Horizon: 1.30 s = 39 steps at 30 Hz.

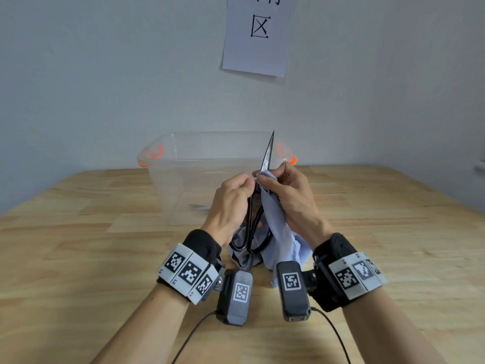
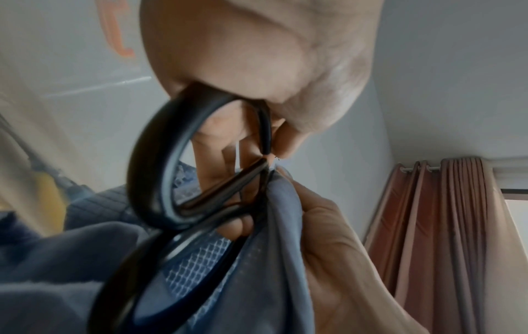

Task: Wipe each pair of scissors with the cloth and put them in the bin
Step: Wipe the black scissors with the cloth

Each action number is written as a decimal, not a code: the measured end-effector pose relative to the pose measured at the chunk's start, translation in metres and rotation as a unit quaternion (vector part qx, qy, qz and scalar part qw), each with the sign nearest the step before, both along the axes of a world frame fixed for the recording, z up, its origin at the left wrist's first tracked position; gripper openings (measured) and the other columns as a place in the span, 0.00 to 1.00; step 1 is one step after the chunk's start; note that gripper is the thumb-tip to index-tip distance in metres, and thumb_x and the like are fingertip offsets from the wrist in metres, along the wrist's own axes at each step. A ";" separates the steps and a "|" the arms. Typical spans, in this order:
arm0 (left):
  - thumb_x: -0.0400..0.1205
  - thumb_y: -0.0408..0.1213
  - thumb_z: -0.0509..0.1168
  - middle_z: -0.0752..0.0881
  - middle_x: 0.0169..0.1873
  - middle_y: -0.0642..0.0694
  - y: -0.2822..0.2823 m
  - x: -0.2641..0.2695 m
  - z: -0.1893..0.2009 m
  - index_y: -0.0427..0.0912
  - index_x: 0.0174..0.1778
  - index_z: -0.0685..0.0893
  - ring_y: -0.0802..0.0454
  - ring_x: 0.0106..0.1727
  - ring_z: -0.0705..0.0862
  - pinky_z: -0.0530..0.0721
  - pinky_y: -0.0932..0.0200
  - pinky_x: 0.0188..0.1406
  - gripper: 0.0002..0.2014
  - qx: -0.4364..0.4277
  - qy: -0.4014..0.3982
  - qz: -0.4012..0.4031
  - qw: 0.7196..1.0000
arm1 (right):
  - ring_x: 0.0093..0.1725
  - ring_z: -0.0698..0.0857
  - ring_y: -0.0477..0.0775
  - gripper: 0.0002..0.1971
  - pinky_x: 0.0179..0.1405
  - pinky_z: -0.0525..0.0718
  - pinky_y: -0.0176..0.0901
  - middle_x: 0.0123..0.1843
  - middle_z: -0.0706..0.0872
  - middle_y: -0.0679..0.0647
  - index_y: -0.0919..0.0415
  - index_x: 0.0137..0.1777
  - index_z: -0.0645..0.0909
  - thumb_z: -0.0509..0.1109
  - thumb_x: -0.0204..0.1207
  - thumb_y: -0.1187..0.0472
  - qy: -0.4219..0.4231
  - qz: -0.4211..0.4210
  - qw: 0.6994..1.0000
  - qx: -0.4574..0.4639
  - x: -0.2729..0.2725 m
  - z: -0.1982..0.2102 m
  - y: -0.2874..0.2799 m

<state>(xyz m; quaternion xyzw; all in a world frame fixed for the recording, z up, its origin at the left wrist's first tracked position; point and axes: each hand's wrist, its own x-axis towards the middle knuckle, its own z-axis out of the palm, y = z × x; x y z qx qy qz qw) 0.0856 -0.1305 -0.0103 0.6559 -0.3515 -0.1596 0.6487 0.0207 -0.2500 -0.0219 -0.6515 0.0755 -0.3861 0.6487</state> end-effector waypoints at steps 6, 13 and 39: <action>0.91 0.34 0.54 0.80 0.37 0.36 0.004 0.002 0.005 0.26 0.47 0.72 0.40 0.32 0.83 0.86 0.45 0.29 0.13 -0.014 0.042 -0.023 0.999 | 0.35 0.90 0.52 0.13 0.36 0.87 0.41 0.38 0.91 0.58 0.63 0.37 0.74 0.74 0.76 0.75 0.008 0.013 0.999 0.038 -0.003 -0.007 -0.007; 0.90 0.35 0.54 0.79 0.40 0.37 -0.002 0.004 -0.002 0.24 0.47 0.71 0.39 0.36 0.81 0.88 0.40 0.30 0.14 -0.014 0.033 -0.029 0.999 | 0.27 0.81 0.50 0.14 0.31 0.81 0.42 0.29 0.81 0.57 0.60 0.32 0.79 0.74 0.80 0.62 0.010 -0.033 0.997 0.071 -0.004 0.000 -0.005; 0.90 0.36 0.55 0.77 0.37 0.38 -0.002 0.005 -0.003 0.34 0.39 0.72 0.38 0.35 0.80 0.87 0.36 0.31 0.14 -0.015 0.043 -0.016 0.999 | 0.32 0.85 0.53 0.13 0.36 0.85 0.45 0.35 0.87 0.57 0.61 0.37 0.74 0.72 0.79 0.71 0.009 0.007 0.999 0.032 -0.003 -0.008 -0.008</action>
